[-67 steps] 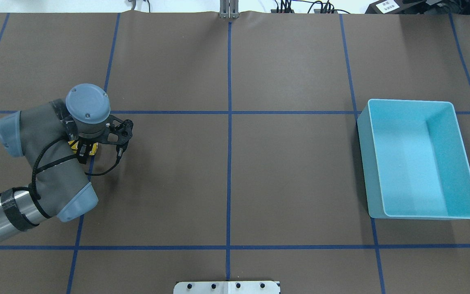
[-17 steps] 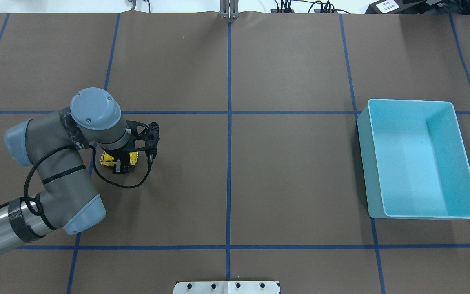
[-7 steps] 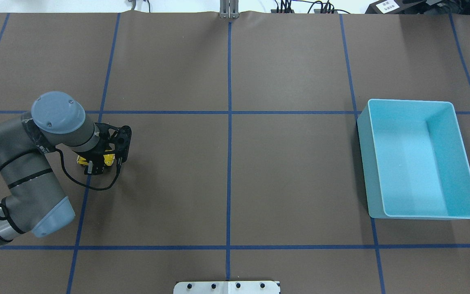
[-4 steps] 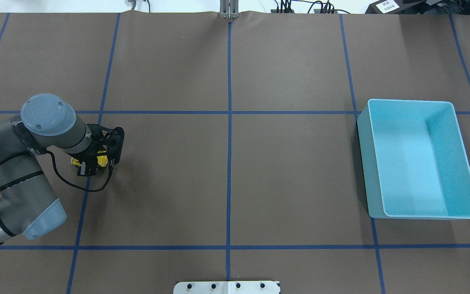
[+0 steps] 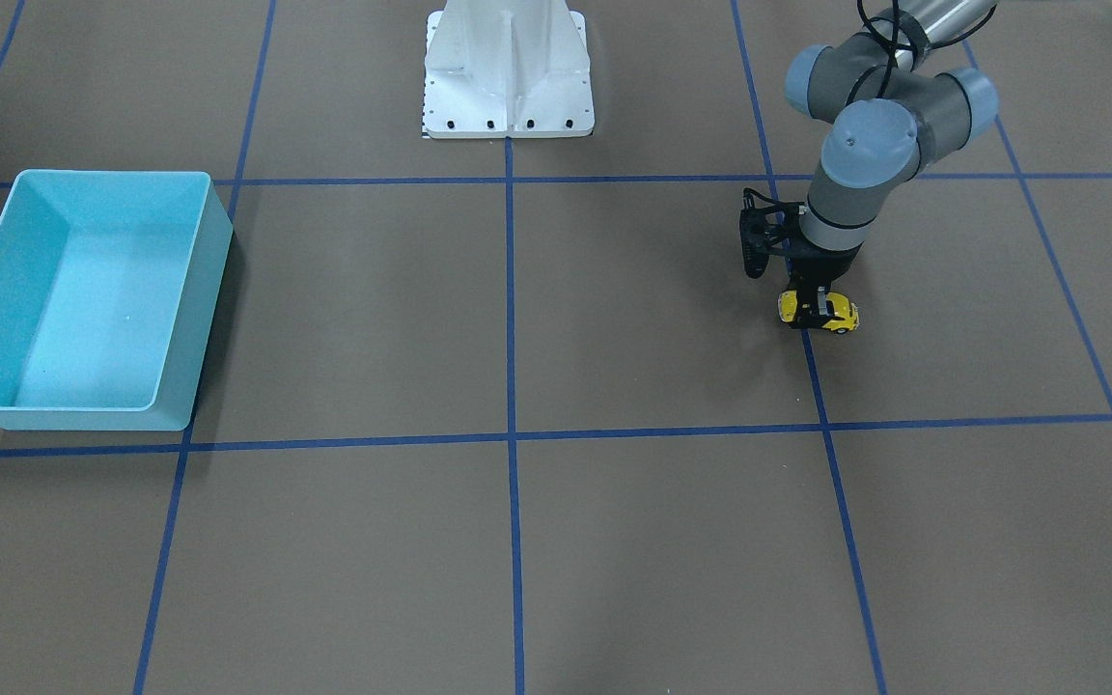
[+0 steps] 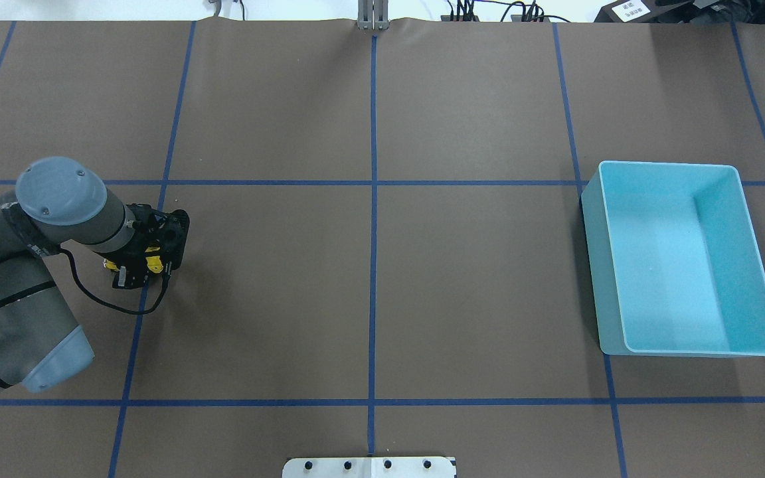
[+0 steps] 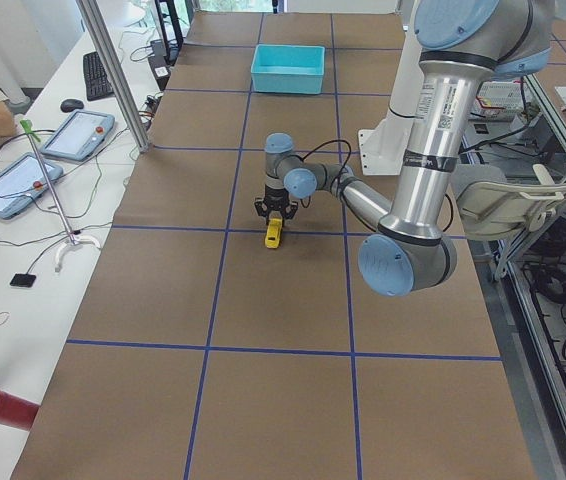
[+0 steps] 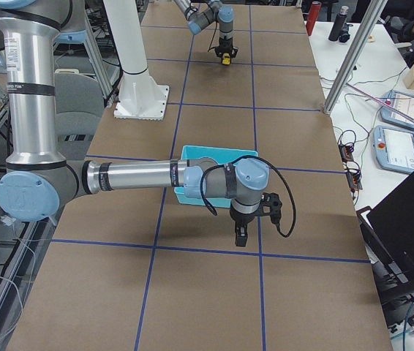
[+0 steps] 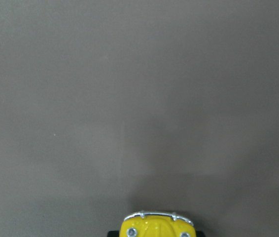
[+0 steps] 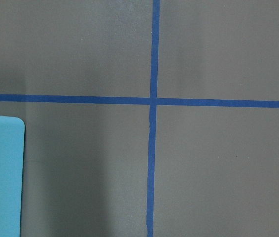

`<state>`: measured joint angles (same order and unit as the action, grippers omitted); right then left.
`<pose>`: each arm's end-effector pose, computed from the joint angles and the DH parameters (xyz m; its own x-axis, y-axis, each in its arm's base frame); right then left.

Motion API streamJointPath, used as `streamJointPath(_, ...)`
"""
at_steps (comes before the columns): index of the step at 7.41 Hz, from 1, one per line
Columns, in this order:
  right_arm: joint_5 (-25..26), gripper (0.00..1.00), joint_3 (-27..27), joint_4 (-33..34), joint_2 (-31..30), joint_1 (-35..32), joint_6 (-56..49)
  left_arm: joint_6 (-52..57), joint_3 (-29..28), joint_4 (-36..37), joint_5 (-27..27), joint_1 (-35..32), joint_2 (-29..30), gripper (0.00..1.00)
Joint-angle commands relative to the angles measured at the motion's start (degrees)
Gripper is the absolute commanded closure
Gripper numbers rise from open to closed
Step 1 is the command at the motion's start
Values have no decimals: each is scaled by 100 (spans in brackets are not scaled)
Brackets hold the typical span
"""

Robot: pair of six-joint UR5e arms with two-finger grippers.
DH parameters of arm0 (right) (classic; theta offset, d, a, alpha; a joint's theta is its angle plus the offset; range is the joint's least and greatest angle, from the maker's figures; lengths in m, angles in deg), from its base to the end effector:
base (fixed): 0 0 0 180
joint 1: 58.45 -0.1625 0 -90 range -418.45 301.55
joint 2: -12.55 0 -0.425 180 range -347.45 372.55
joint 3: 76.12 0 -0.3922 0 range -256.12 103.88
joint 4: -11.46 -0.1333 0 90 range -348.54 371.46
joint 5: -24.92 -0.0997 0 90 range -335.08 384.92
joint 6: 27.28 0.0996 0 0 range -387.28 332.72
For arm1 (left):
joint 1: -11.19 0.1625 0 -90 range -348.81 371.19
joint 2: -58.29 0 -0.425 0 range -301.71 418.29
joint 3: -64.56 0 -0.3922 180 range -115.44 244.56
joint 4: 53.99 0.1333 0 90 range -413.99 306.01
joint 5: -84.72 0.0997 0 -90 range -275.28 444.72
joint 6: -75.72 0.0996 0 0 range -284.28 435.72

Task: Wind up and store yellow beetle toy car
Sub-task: 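Pull the held car back toward the robot with the left gripper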

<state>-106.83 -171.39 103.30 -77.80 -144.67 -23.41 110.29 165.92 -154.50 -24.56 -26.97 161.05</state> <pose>0.0344 -0.4951 0.6227 0.7448 -0.0174 0.6670 0.0156 0.9998 0.0087 0.3997 -0.4418 0.4374 -0.0084 0.9951 0.0987 -0.7800 -0.0683 0.6221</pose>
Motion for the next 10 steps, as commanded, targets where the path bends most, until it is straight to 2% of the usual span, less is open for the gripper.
streamJointPath(1,0,1,0,0,0,0,0,76,42,-82,-94,-78,-106,100)
streamJointPath(10,9,1,0,-9,0,0,-9,331,42,-363,-190,-174,-502,100)
